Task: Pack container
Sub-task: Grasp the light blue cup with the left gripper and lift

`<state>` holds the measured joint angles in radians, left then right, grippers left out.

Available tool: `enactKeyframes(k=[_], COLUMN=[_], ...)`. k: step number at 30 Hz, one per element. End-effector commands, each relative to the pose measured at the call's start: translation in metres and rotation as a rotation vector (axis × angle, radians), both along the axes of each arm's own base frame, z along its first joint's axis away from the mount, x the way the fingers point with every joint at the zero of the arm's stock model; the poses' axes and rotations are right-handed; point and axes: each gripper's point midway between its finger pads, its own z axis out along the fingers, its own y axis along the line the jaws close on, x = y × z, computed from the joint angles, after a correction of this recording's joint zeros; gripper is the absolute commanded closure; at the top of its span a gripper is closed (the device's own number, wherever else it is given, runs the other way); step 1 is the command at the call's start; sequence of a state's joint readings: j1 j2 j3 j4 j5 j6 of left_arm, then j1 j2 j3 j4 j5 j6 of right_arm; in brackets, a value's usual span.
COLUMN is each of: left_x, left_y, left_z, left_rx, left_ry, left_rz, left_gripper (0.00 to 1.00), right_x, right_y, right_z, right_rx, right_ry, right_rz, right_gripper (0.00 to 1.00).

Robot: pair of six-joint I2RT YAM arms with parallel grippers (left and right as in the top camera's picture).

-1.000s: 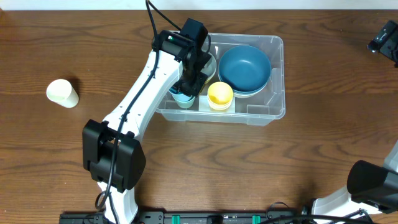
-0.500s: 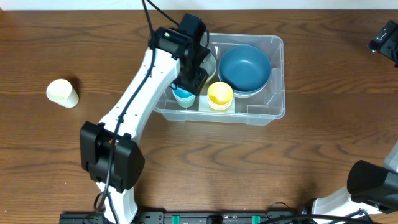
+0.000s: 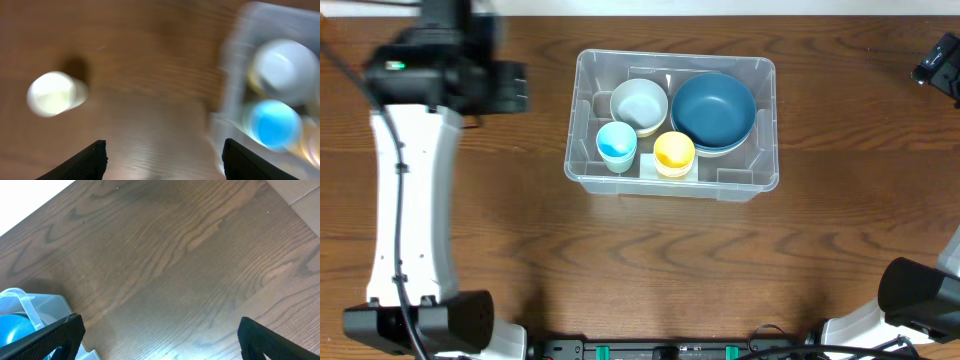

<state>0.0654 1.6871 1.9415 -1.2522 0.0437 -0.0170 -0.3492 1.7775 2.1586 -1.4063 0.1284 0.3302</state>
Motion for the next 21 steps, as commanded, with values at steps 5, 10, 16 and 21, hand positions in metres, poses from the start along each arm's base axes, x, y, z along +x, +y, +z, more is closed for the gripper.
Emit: enactKeyframes(k=[5, 10, 16, 21], left_x=[-0.002, 0.003, 0.012, 0.02], left_y=[0.098, 0.13, 0.146, 0.15], left_z=[-0.057, -0.095, -0.136, -0.166], left_rx=[-0.04, -0.044, -0.039, -0.039], left_ry=[0.145, 0.222, 0.292, 0.336], left_rz=[0.309, 0.34, 0.305, 0.27], left_gripper=[0.26, 0.26, 0.26, 0.27], right_x=[-0.001, -0.001, -0.001, -0.001], right_y=[-0.003, -0.003, -0.003, -0.003], right_z=[-0.002, -0.002, -0.002, -0.002], right_rx=[0.003, 0.003, 0.003, 0.003], right_ry=[0.003, 0.003, 0.003, 0.003], right_rz=[-0.018, -0.018, -0.018, -0.018], right_gripper=[0.01, 0.01, 0.01, 0.01])
